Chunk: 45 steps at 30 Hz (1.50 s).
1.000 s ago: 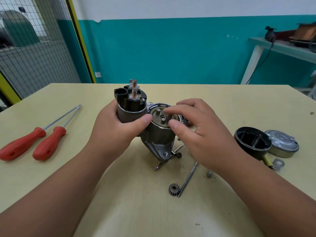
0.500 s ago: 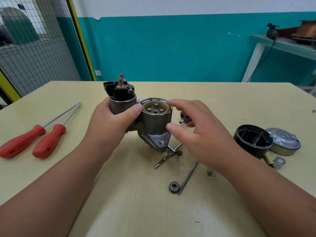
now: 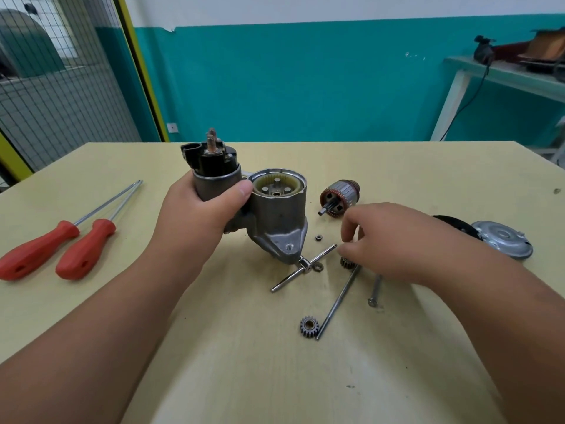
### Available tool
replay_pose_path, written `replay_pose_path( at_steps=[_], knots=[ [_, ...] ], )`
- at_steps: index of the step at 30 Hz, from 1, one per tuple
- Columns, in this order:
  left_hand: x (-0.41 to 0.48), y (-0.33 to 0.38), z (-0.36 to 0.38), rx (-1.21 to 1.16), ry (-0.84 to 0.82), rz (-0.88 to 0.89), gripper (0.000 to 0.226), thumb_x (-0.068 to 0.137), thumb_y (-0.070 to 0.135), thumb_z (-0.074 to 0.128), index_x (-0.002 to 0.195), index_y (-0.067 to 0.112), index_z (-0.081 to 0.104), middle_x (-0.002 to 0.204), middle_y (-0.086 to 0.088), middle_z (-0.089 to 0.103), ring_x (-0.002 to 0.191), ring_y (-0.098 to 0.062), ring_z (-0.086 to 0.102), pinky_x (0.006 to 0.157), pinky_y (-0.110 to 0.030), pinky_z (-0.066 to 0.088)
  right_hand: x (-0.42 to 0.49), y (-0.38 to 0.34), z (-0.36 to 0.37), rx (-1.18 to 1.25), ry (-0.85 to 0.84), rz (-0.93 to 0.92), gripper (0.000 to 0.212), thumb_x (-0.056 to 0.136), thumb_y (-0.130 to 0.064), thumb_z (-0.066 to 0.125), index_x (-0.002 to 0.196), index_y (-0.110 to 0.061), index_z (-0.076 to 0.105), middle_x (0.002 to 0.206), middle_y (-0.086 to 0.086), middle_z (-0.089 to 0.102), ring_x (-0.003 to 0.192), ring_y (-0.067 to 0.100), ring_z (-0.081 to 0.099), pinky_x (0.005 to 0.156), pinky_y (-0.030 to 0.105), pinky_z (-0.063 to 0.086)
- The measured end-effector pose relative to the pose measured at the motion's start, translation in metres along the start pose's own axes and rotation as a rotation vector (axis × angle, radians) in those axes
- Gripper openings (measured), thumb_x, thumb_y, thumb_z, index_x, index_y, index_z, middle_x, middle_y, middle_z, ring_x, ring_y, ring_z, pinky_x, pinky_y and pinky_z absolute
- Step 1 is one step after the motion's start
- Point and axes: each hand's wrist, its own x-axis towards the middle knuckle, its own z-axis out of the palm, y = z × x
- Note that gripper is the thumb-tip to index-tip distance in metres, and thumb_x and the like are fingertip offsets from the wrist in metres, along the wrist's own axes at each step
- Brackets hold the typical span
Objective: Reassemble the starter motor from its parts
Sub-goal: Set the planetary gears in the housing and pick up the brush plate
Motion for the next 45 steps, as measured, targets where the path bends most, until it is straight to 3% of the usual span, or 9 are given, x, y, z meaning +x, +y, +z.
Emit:
replay_pose_path(
  at_steps=[4, 7, 9, 15, 19, 26, 36, 41, 45],
  knots=[
    [0.0, 0.0, -0.001, 0.02, -0.003, 0.011, 0.011, 0.08, 0.046, 0.074, 0.091, 0.046, 0.075, 0.09, 0.018, 0.079, 0.084, -0.002, 0.075, 0.06, -0.013, 0.056, -0.002, -0.002, 0.004, -0.09, -0.058, 0.018, 0.014, 0.09, -0.044, 0.064, 0.1, -0.033, 0.061, 0.091, -0.012, 0.059, 0.08, 0.001, 0.054, 0.058, 0.027, 0.041],
    [-0.004, 0.005, 0.0, 0.037, -0.039, 0.045, 0.015, 0.075, 0.048, 0.077, 0.084, 0.059, 0.074, 0.088, 0.022, 0.078, 0.085, 0.002, 0.075, 0.06, -0.011, 0.055, 0.0, -0.004, 0.011, -0.137, -0.07, 0.016, 0.026, 0.091, -0.037, 0.064, 0.107, -0.019, 0.072, 0.104, 0.005, 0.07, 0.095, 0.022, 0.068, 0.077, 0.034, 0.055],
    [-0.004, 0.005, 0.0, 0.039, -0.047, 0.057, 0.018, 0.068, 0.056, 0.077, 0.086, 0.058, 0.074, 0.089, 0.023, 0.078, 0.086, 0.002, 0.075, 0.06, -0.01, 0.055, 0.002, -0.003, 0.011, -0.116, -0.028, 0.009, 0.024, 0.092, -0.037, 0.064, 0.105, -0.018, 0.072, 0.103, 0.008, 0.069, 0.094, 0.023, 0.067, 0.077, 0.035, 0.055],
    [-0.004, 0.001, -0.001, 0.047, -0.037, 0.091, 0.04, 0.064, 0.059, 0.076, 0.097, 0.037, 0.072, 0.089, 0.019, 0.078, 0.088, -0.007, 0.077, 0.063, -0.015, 0.058, 0.0, -0.005, 0.001, 0.459, 0.498, -0.159, 0.008, 0.094, -0.037, 0.071, 0.097, -0.034, 0.064, 0.085, -0.017, 0.064, 0.081, 0.003, 0.06, 0.062, 0.018, 0.044],
    [-0.006, 0.003, 0.001, 0.088, -0.047, 0.117, 0.04, 0.064, 0.061, 0.076, 0.097, 0.04, 0.07, 0.087, 0.023, 0.076, 0.086, -0.005, 0.075, 0.059, -0.013, 0.056, -0.015, -0.021, 0.001, 0.548, 0.686, -0.398, 0.018, 0.096, -0.02, 0.07, 0.112, -0.028, 0.068, 0.093, -0.018, 0.062, 0.09, 0.009, 0.057, 0.073, 0.011, 0.046],
    [-0.011, 0.009, 0.002, 0.229, -0.073, 0.189, 0.043, 0.064, 0.067, 0.073, 0.101, 0.044, 0.069, 0.092, 0.031, 0.074, 0.092, -0.003, 0.074, 0.072, -0.022, 0.061, -0.016, -0.028, 0.004, 0.563, 0.434, -0.359, 0.019, 0.094, -0.036, 0.067, 0.111, -0.044, 0.069, 0.095, -0.016, 0.056, 0.088, 0.004, 0.057, 0.069, 0.01, 0.04],
    [-0.013, 0.01, 0.005, 0.226, -0.074, 0.19, 0.04, 0.065, 0.066, 0.073, 0.099, 0.045, 0.067, 0.092, 0.033, 0.073, 0.094, -0.002, 0.073, 0.076, -0.026, 0.061, -0.015, -0.028, 0.007, 0.596, 0.448, -0.288, 0.015, 0.092, -0.043, 0.062, 0.105, -0.05, 0.068, 0.1, -0.016, 0.049, 0.092, -0.001, 0.052, 0.073, 0.003, 0.037],
    [-0.01, 0.008, 0.005, 0.143, -0.039, 0.142, 0.037, 0.064, 0.064, 0.073, 0.095, 0.044, 0.068, 0.086, 0.031, 0.073, 0.085, 0.002, 0.072, 0.061, -0.013, 0.055, -0.013, -0.024, 0.009, 0.549, 0.431, -0.317, 0.035, 0.092, -0.055, 0.052, 0.124, -0.051, 0.066, 0.107, -0.018, 0.048, 0.101, -0.001, 0.052, 0.076, 0.007, 0.039],
    [-0.006, 0.004, 0.005, 0.069, -0.01, 0.075, 0.027, 0.073, 0.051, 0.079, 0.096, 0.042, 0.07, 0.09, 0.022, 0.076, 0.088, -0.004, 0.075, 0.059, -0.015, 0.056, -0.012, -0.022, 0.01, 0.429, 0.435, -0.321, 0.051, 0.091, -0.06, 0.045, 0.14, -0.052, 0.058, 0.113, -0.014, 0.047, 0.109, 0.005, 0.047, 0.087, 0.021, 0.043]
  ],
)
